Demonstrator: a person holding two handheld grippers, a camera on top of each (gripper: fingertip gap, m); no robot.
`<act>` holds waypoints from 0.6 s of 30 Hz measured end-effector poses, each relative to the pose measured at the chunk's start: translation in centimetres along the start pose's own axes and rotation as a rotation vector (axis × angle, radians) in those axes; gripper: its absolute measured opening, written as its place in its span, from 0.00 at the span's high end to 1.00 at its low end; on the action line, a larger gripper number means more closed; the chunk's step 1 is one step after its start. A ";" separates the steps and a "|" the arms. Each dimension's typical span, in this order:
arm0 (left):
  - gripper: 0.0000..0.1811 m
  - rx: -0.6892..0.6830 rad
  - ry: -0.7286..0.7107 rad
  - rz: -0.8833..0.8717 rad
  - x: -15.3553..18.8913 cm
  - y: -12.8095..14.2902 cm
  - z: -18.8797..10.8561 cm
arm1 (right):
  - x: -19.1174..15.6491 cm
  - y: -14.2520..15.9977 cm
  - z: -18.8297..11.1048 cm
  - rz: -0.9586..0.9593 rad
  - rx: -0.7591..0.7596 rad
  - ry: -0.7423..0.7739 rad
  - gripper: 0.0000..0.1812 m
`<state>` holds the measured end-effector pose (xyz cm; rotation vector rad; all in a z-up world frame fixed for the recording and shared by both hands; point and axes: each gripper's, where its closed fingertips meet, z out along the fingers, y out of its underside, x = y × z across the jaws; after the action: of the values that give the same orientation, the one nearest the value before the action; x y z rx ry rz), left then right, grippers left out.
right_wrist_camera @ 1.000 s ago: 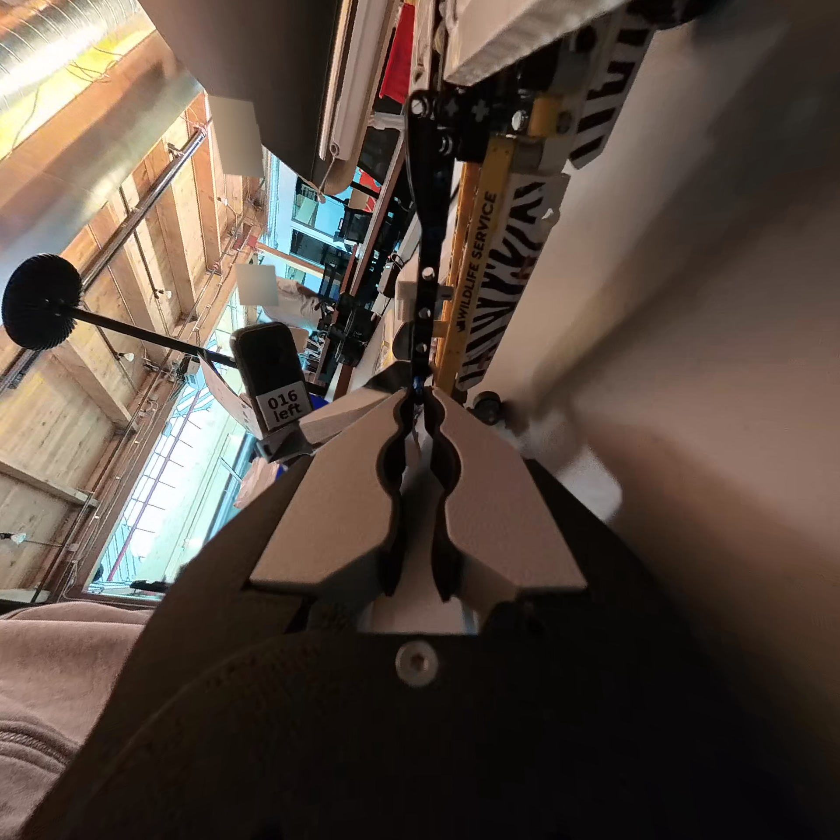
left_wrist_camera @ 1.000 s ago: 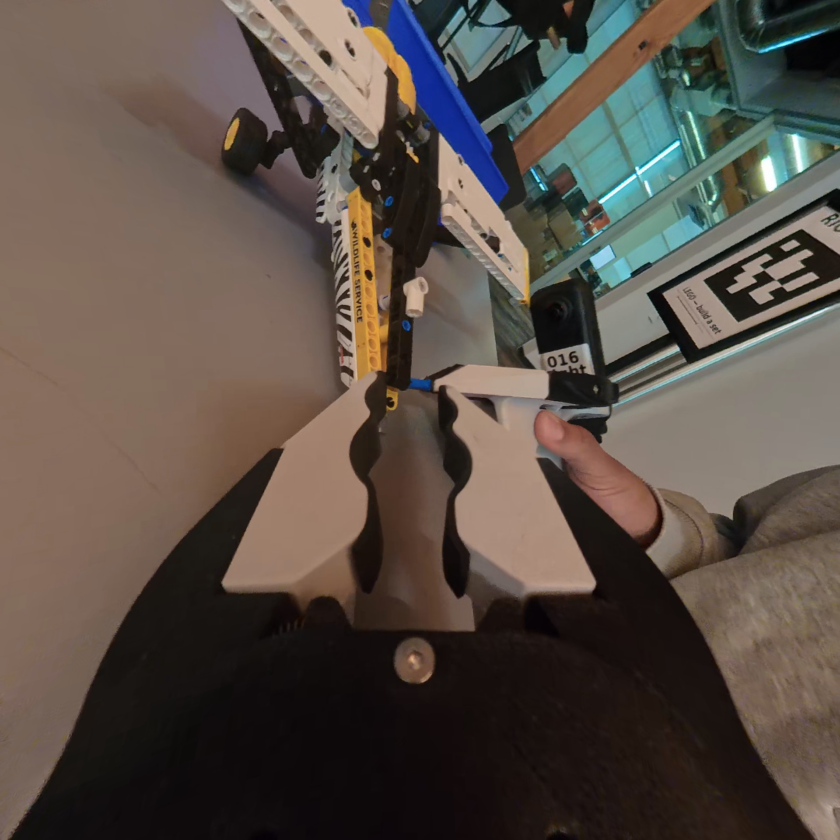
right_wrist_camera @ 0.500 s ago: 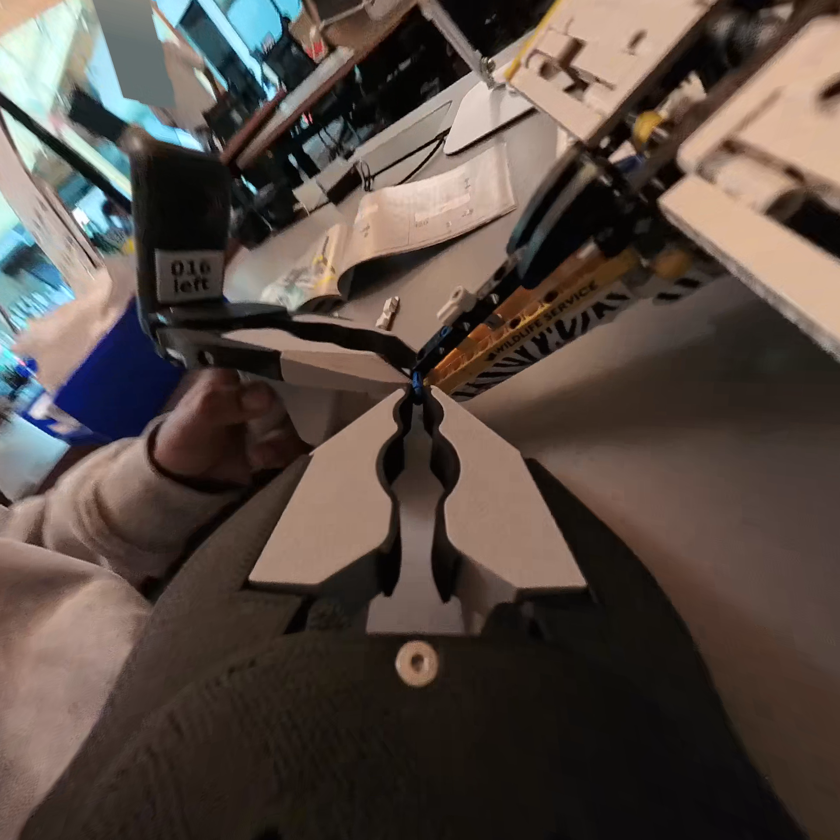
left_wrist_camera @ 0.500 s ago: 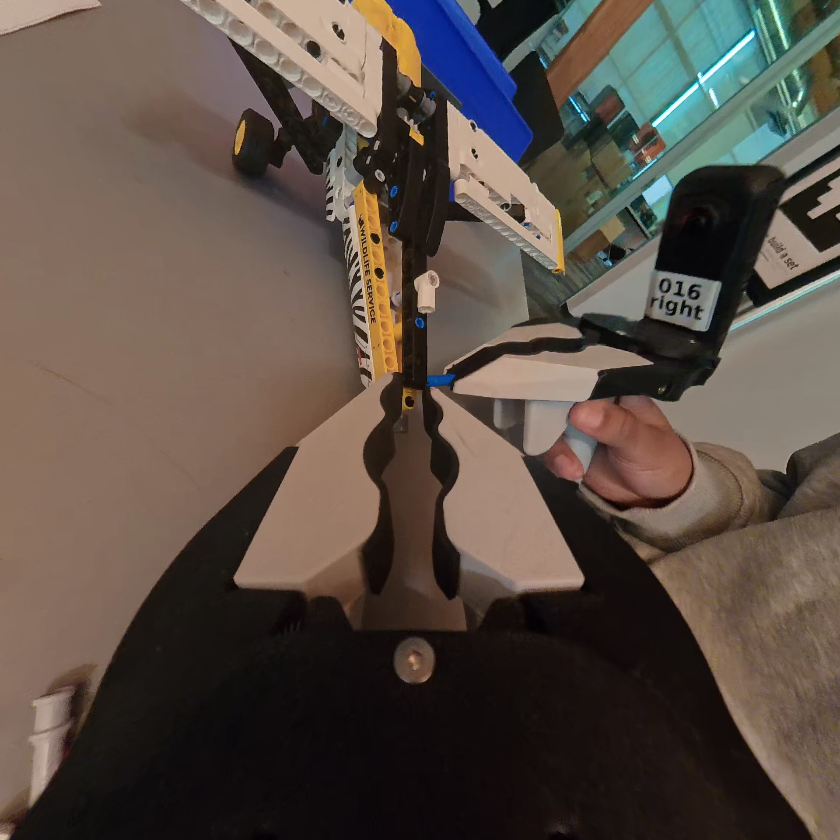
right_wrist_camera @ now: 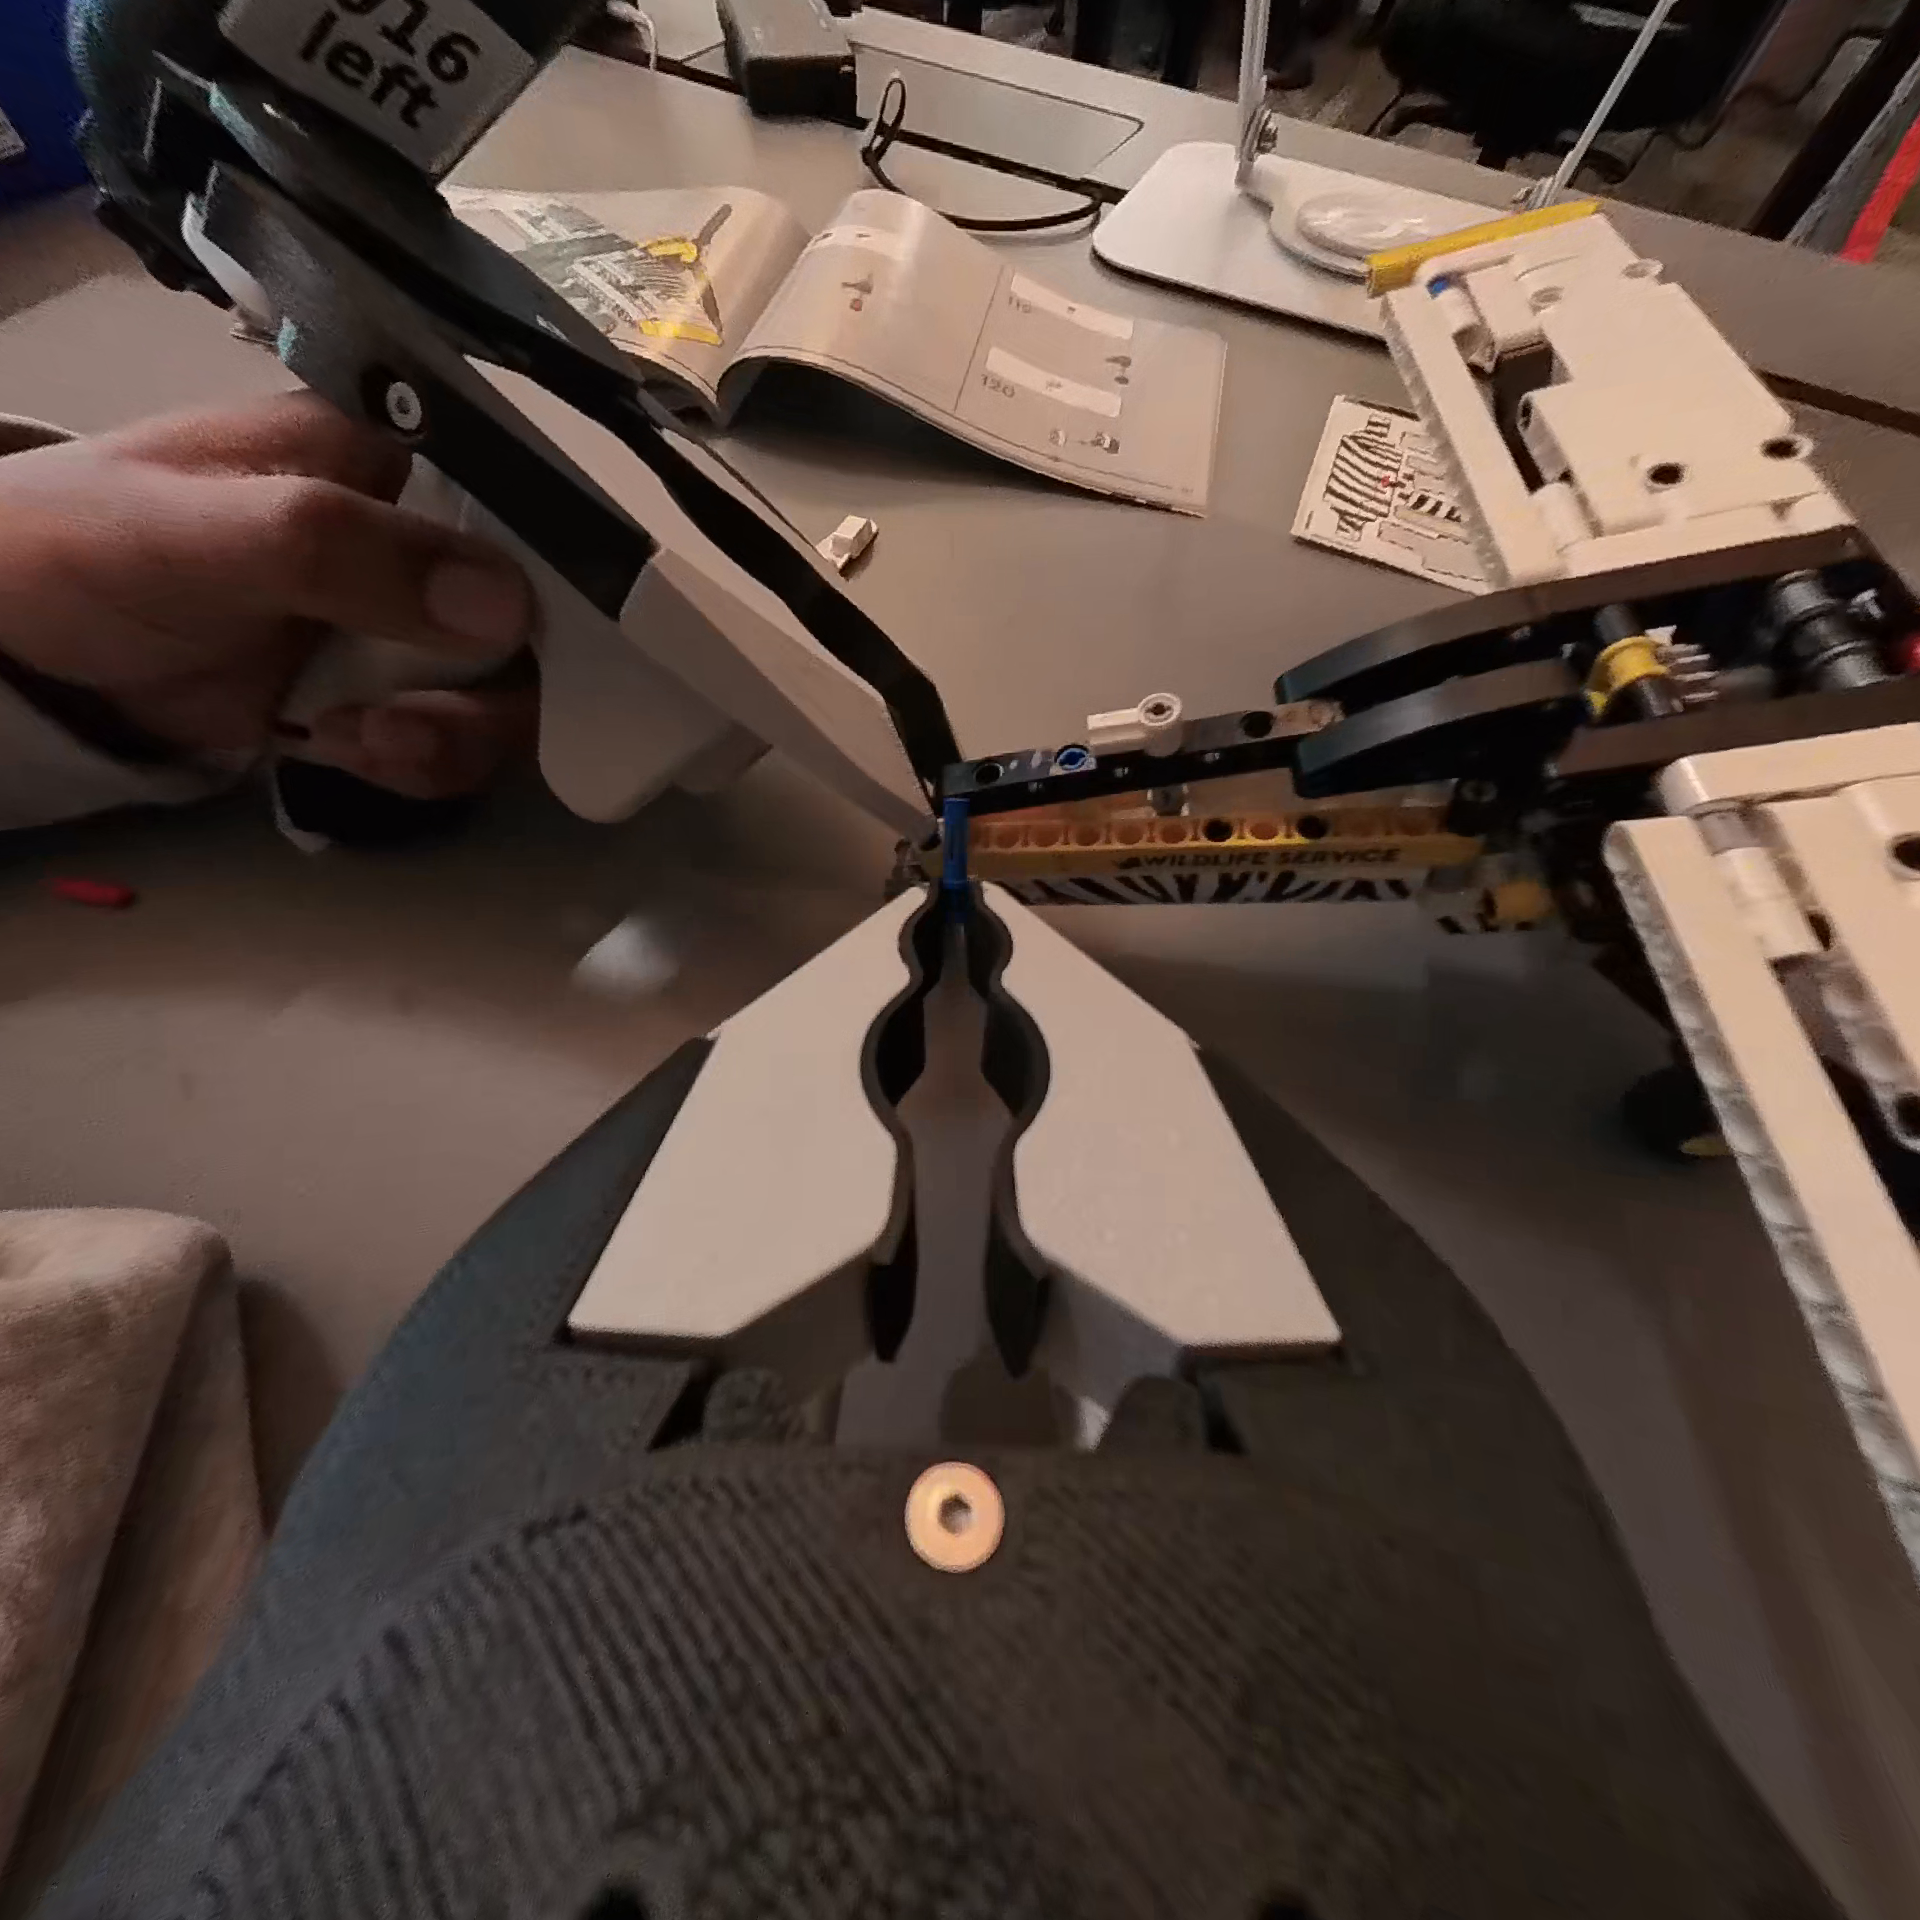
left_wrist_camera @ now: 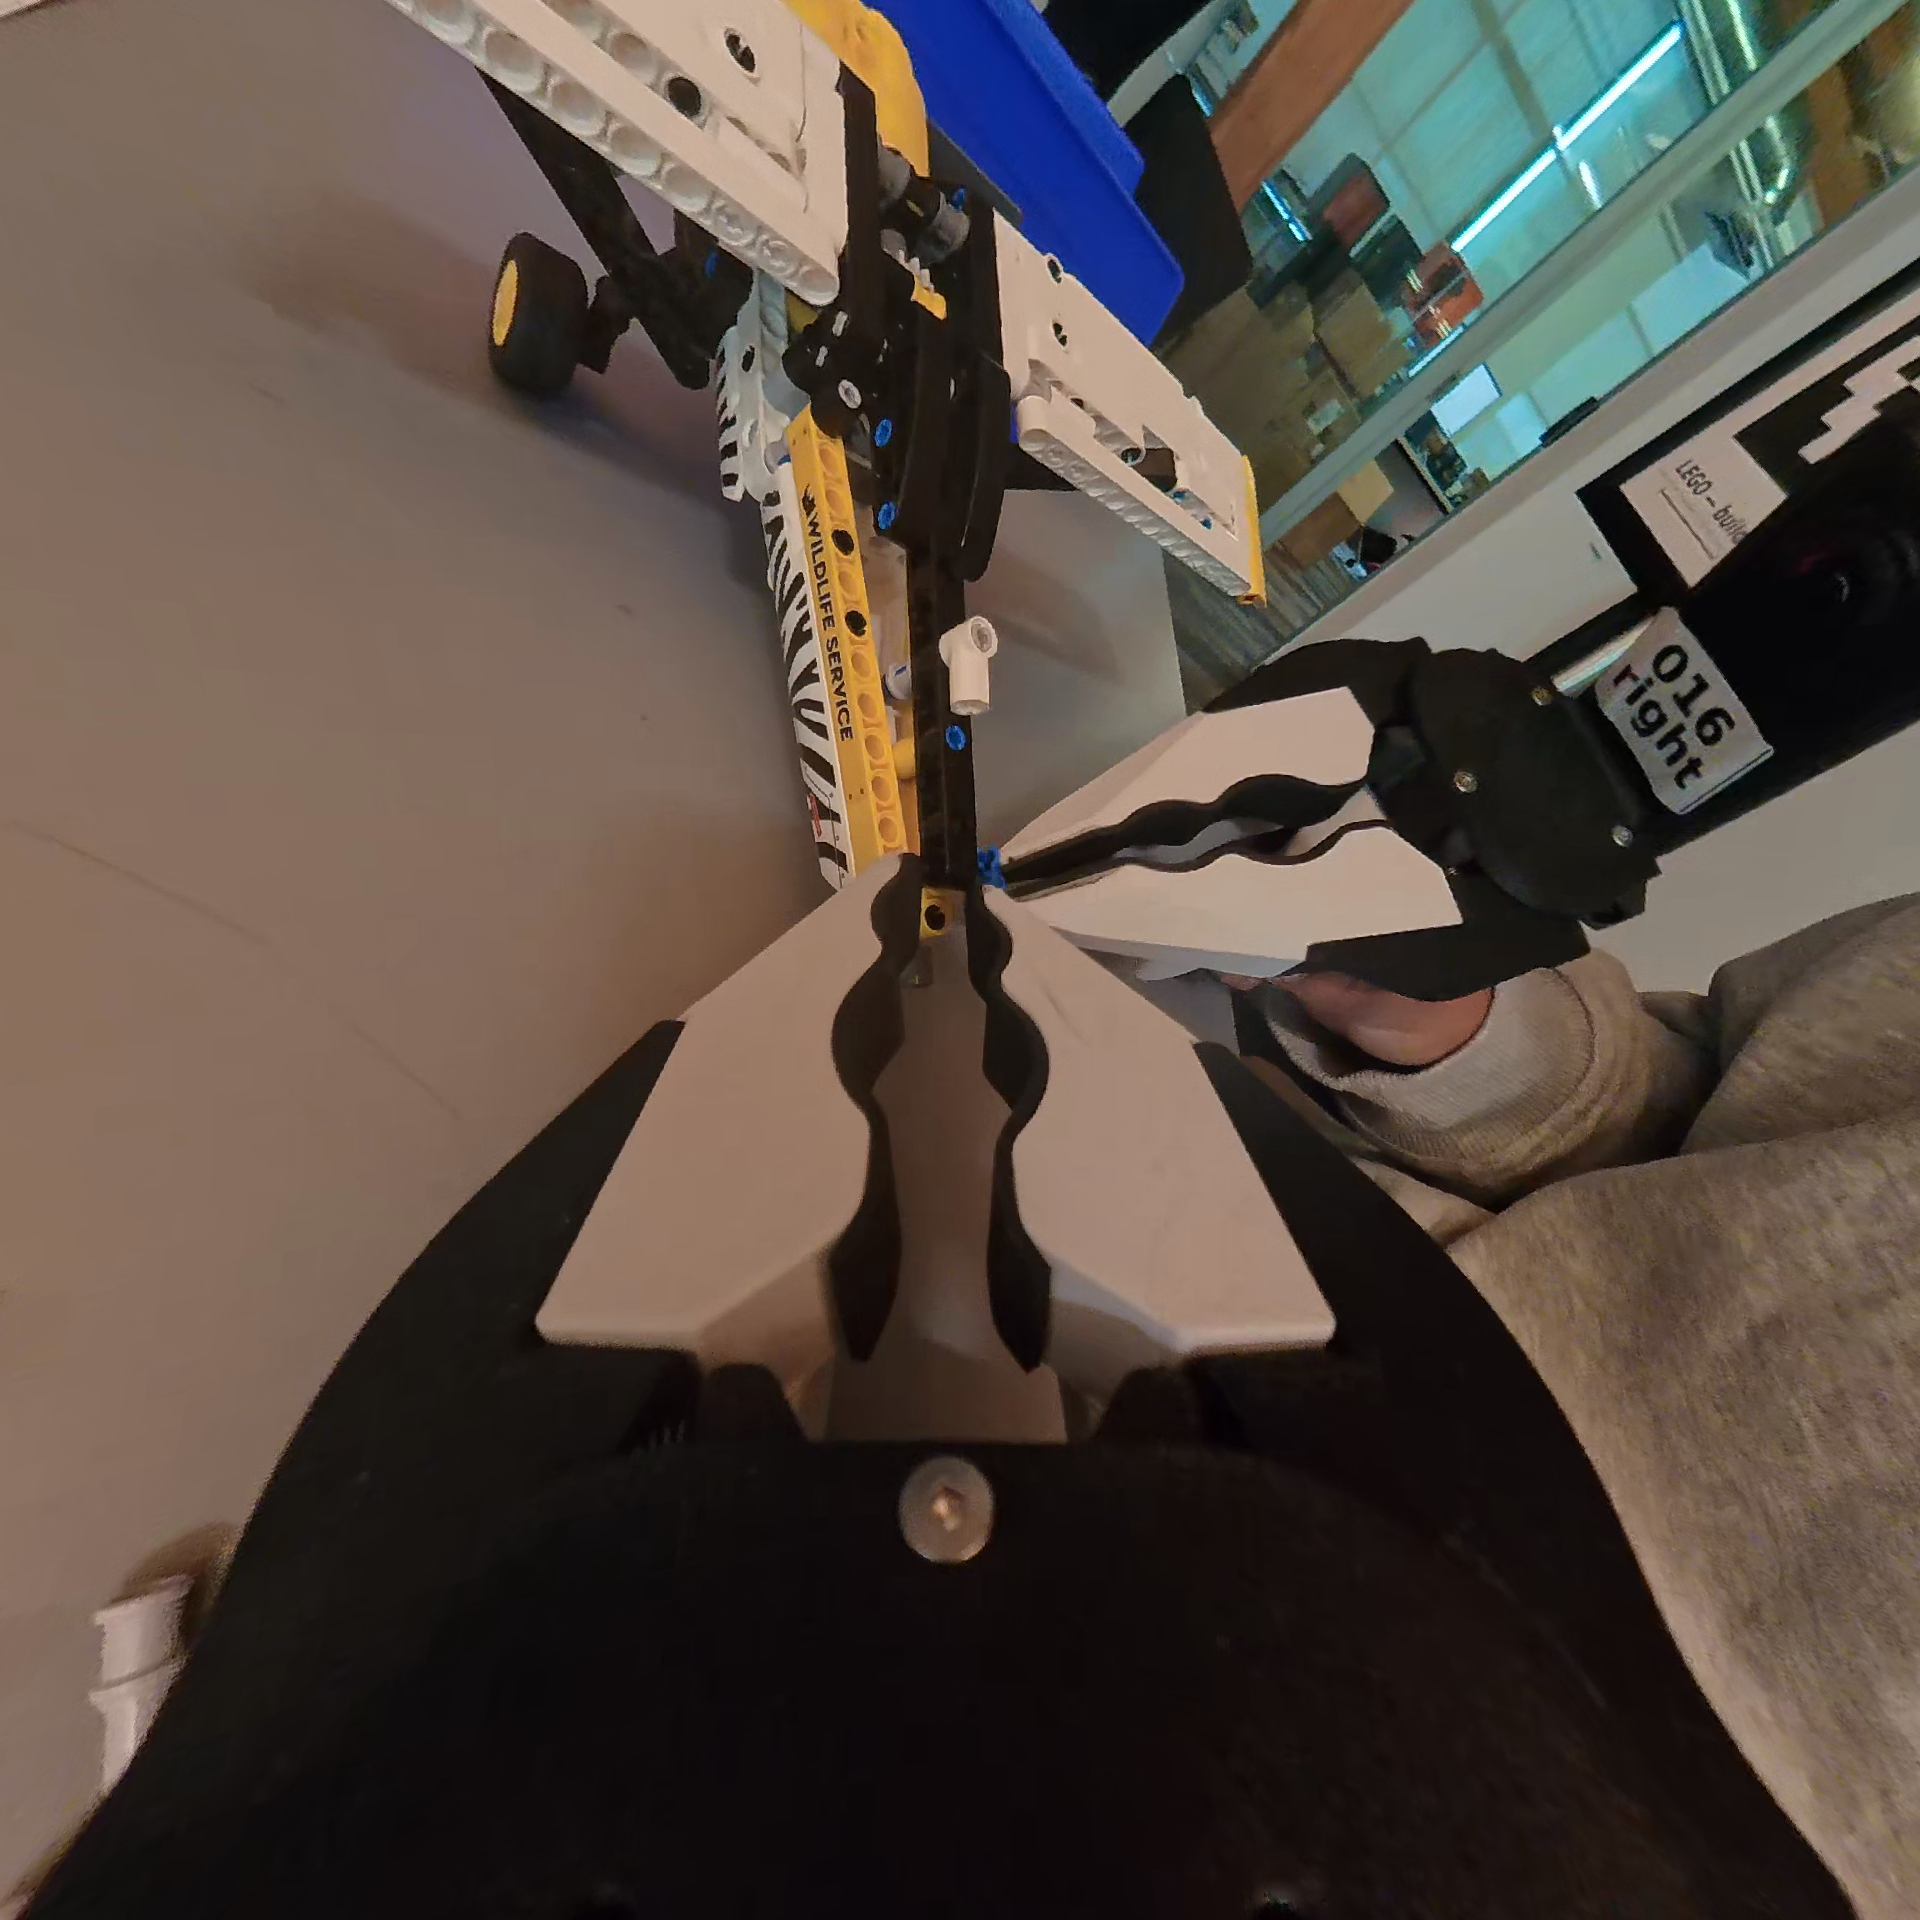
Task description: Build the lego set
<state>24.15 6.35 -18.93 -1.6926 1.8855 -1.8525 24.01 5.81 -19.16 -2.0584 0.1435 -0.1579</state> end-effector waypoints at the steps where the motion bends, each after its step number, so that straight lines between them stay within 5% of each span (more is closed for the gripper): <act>1: 0.96 0.001 0.005 -0.004 0.0 0.0 0.0 | 0.0 0.0 0.0 0.002 -0.007 0.000 0.99; 7: 0.94 0.008 0.008 0.002 0.1 -0.1 0.0 | -0.2 0.4 -0.1 0.003 -0.096 -0.021 0.99; 11: 0.81 0.043 0.074 -0.018 1.1 -0.5 -0.3 | -0.4 -0.1 -0.4 -0.114 -0.132 0.011 0.99; 15: 0.70 0.111 0.118 -0.009 2.1 -1.6 -1.3 | -0.6 -1.2 -0.9 -0.195 -0.067 0.033 0.99; 18: 0.71 0.140 0.157 0.008 3.2 -2.1 -1.7 | -1.1 -2.7 -1.8 -0.230 0.028 0.037 0.99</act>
<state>23.01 6.05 -14.87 -1.5369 1.7607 -2.1156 22.74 5.72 -16.04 -2.0404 -0.0729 -0.3372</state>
